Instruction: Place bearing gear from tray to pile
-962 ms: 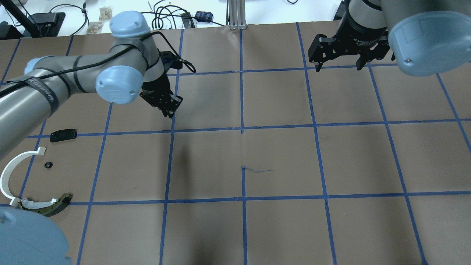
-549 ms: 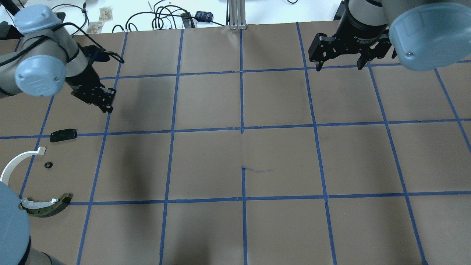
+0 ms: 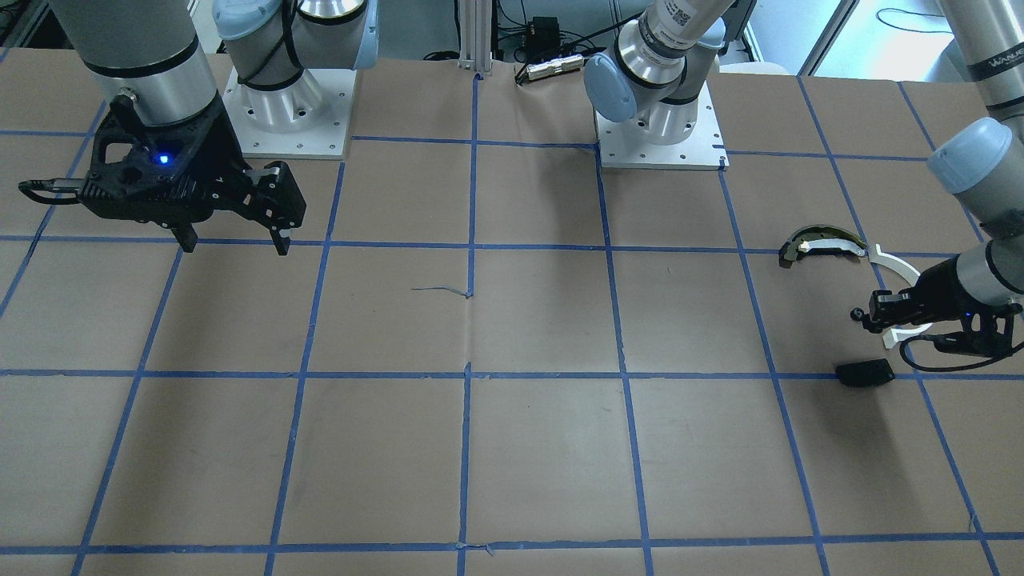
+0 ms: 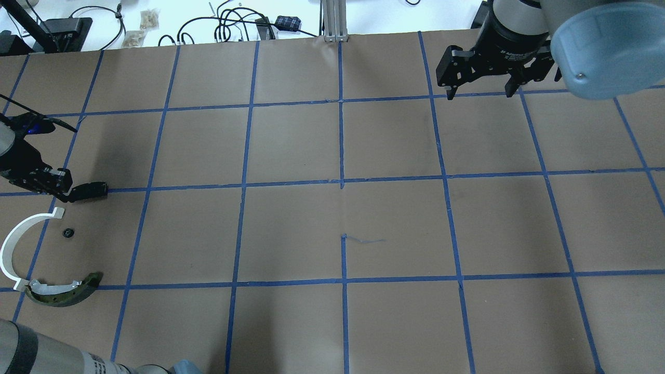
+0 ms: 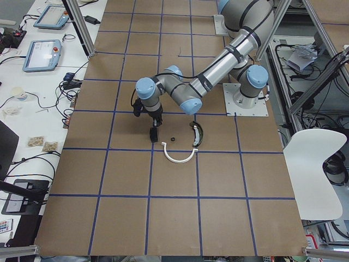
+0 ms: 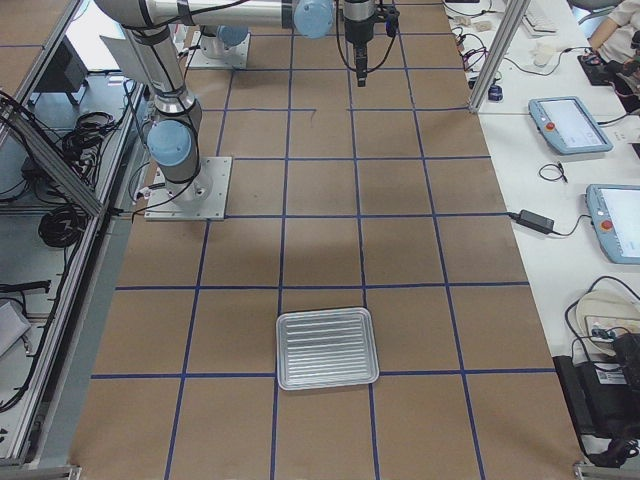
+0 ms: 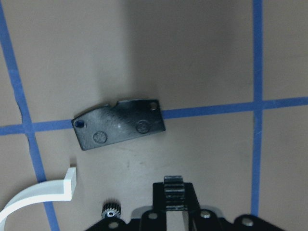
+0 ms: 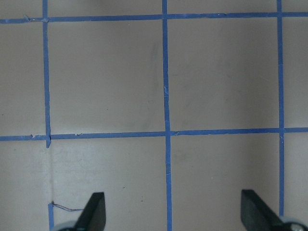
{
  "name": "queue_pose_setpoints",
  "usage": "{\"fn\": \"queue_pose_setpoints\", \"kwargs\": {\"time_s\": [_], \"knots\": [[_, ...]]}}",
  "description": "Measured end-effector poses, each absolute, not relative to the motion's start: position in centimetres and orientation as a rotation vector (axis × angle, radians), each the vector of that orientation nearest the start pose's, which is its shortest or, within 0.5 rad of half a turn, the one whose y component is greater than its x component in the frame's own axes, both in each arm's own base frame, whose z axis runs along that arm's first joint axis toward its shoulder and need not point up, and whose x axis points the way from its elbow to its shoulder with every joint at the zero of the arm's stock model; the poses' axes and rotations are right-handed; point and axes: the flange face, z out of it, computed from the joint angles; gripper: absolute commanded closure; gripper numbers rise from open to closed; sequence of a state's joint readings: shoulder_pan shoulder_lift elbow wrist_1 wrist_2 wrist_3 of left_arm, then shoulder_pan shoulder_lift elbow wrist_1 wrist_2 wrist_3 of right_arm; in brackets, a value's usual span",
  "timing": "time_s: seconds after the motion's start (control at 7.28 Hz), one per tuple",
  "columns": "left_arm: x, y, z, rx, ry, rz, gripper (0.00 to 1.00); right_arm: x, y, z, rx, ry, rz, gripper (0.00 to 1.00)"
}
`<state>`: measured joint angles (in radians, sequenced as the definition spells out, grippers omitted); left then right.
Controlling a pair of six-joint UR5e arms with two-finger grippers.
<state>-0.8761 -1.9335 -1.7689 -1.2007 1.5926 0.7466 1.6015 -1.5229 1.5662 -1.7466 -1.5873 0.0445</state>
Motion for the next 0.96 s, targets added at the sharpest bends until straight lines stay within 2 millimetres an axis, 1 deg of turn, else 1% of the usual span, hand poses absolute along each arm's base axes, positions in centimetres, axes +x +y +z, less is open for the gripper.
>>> {"fn": "queue_pose_setpoints", "kwargs": {"time_s": [0.14,0.27,0.55,0.69,0.82,0.96], "knots": [[26.9,-50.3,21.9,0.085,3.25,0.262,1.0,14.8,-51.9,48.5,0.023,3.146,-0.21,0.0],[27.4,-49.7,20.9,0.086,3.257,0.27,1.0,14.8,-51.8,48.5,0.022,3.147,-0.201,0.0],[27.6,-49.3,19.8,0.08,3.267,0.291,1.0,14.8,-51.7,48.4,0.02,3.149,-0.181,0.0],[27.8,-49.1,19.5,0.076,3.268,0.301,0.88,14.8,-51.7,48.4,0.02,3.149,-0.178,0.0],[28.0,-48.8,19.1,0.073,3.265,0.321,0.86,14.9,-51.6,48.4,0.019,3.148,-0.178,0.0],[28.0,-48.6,18.8,0.073,3.262,0.344,0.68,14.9,-51.6,48.4,0.018,3.149,-0.178,0.0]]}}
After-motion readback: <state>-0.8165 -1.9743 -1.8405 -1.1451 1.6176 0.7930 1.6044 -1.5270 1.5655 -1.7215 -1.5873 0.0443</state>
